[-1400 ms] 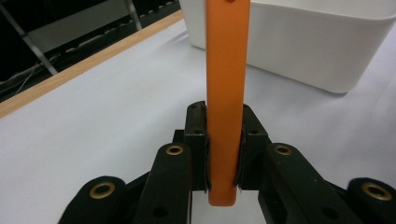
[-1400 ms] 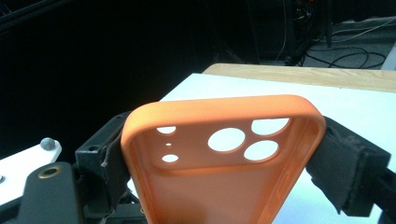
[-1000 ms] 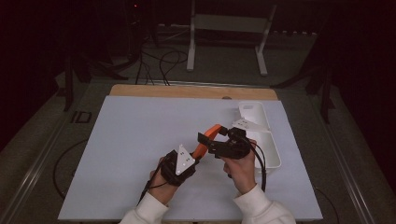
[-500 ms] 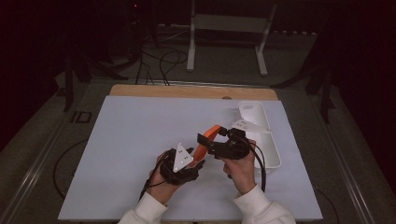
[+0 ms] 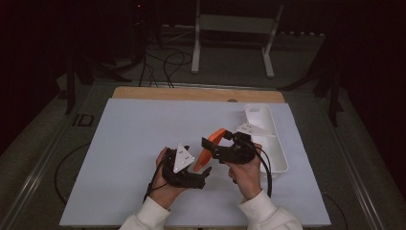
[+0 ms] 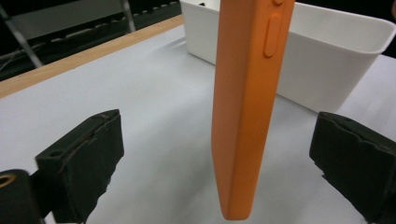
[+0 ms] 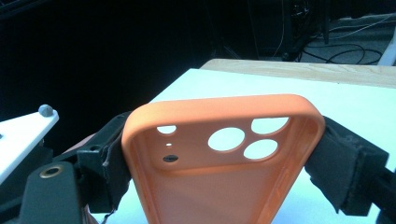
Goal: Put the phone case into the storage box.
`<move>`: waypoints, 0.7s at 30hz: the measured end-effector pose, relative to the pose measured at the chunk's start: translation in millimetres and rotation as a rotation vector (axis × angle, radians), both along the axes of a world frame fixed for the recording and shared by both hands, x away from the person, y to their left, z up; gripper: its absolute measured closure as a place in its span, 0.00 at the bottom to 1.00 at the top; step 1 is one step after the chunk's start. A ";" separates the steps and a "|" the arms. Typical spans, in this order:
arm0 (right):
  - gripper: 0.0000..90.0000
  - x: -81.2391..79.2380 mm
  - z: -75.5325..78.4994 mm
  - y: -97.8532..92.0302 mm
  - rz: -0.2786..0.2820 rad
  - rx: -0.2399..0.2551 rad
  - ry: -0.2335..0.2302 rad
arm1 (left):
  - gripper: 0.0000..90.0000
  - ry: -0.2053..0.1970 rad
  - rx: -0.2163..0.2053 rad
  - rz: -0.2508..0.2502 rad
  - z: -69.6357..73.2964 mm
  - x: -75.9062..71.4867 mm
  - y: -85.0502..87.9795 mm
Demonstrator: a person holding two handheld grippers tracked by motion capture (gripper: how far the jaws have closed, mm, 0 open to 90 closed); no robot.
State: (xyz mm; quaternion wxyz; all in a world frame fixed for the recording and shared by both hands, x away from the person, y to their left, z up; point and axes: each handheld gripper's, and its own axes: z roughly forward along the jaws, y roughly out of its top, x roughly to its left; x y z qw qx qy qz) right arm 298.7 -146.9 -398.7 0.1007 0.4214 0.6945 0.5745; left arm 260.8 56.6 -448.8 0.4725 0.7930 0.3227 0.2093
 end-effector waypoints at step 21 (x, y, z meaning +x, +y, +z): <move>0.18 0.0 -0.5 -0.2 -0.005 -0.005 -0.002 | 0.01 -0.030 -0.036 0.016 9.7 3.1 17.6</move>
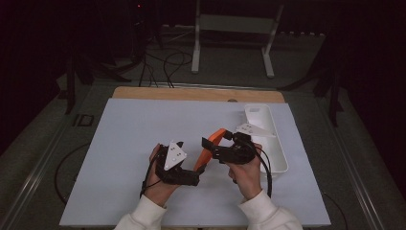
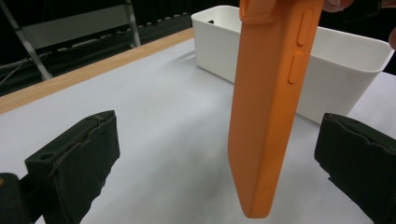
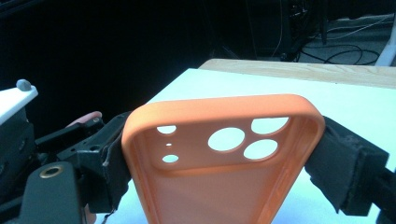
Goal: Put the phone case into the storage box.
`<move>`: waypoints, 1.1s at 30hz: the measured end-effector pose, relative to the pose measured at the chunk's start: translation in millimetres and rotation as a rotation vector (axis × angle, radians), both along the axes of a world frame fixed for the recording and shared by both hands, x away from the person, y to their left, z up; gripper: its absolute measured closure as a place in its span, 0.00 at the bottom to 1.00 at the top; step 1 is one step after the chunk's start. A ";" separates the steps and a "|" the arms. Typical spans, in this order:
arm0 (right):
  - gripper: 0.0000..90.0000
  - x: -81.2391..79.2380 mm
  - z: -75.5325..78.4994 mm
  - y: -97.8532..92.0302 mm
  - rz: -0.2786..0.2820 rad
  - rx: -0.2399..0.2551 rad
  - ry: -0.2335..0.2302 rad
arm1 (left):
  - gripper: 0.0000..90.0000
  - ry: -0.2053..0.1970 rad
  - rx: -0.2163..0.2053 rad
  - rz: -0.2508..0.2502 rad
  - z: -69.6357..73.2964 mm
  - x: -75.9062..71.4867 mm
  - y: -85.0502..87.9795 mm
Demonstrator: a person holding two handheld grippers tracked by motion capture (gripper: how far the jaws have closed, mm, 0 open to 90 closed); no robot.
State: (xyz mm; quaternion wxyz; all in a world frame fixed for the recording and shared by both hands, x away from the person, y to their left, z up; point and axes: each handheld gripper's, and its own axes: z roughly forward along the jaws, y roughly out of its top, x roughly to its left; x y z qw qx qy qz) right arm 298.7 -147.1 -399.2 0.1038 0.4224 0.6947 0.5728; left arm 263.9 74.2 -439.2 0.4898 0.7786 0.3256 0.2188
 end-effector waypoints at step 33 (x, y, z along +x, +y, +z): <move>0.18 1.6 1.5 -1.6 -0.006 -0.009 -0.005 | 0.01 -0.035 -0.005 0.074 6.4 0.2 51.9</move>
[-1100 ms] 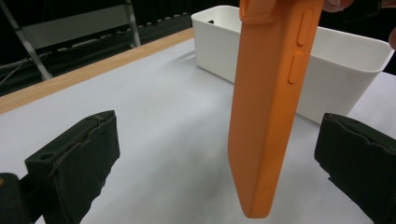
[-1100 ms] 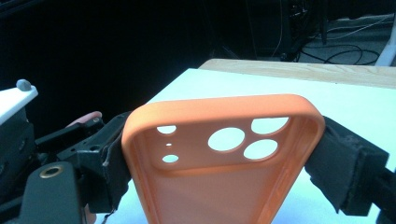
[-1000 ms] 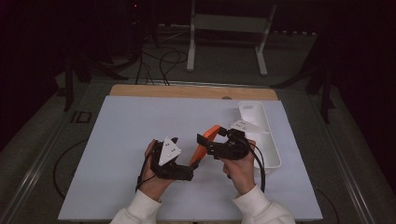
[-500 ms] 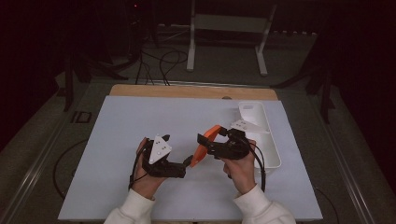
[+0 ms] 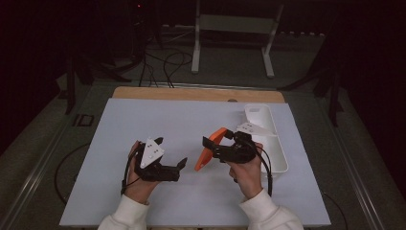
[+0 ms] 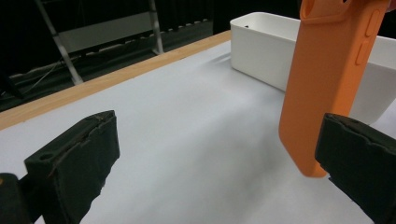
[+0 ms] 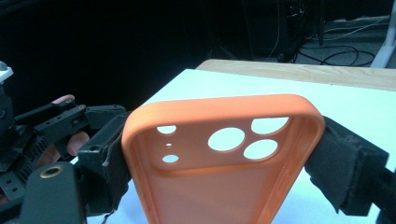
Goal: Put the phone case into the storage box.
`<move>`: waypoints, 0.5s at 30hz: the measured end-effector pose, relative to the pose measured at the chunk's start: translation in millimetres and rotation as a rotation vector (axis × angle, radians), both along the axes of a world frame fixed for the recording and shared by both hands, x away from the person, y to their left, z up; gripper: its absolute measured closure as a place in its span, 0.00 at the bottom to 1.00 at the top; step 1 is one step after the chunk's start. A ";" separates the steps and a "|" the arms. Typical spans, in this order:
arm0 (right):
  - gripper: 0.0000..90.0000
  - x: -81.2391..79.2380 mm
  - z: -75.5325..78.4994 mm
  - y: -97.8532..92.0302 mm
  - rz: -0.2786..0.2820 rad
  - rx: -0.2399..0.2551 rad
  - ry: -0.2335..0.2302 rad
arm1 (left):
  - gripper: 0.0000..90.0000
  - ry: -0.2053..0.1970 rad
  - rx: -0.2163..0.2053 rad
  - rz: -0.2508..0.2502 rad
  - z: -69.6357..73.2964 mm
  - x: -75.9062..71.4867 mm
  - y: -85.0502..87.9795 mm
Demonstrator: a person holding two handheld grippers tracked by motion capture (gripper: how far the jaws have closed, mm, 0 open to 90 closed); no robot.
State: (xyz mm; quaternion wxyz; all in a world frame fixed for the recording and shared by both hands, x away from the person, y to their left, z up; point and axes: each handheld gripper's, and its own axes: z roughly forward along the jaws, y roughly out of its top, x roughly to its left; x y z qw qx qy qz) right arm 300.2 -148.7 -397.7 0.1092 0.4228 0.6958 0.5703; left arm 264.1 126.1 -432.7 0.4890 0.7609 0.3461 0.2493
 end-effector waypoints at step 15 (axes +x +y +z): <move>0.18 2.5 -1.1 -1.1 -0.011 -0.004 -0.001 | 0.01 -0.010 -0.005 0.035 -5.0 -5.8 30.4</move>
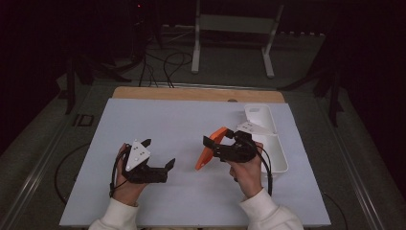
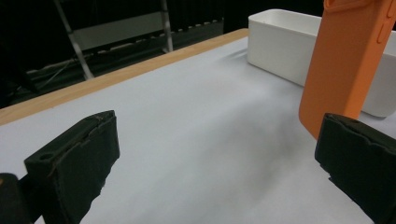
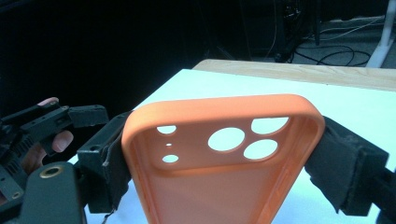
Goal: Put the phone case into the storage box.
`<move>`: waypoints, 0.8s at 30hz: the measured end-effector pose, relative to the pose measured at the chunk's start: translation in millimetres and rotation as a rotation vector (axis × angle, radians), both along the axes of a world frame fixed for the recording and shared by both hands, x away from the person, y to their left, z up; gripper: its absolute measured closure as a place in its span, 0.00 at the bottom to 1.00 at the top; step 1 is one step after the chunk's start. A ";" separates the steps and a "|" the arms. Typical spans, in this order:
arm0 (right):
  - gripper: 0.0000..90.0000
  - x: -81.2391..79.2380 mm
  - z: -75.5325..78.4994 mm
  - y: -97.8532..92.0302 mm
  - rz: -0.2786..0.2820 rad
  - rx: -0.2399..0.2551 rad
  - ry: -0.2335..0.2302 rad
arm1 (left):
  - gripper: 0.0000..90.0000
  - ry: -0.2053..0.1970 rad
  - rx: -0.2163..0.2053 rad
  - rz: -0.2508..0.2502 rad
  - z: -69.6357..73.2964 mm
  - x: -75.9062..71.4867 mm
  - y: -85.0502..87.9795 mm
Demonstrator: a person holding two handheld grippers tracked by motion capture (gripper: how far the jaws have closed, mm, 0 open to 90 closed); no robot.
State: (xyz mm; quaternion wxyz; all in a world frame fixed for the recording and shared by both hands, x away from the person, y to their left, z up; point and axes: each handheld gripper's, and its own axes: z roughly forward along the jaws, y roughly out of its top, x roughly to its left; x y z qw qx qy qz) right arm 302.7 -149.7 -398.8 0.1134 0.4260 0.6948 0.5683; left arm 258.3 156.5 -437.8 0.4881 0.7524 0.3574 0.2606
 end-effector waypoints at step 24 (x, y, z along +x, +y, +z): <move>0.18 7.9 6.2 -6.1 -0.021 -0.015 -0.015 | 0.01 -0.003 -0.002 0.042 -19.2 -14.6 45.7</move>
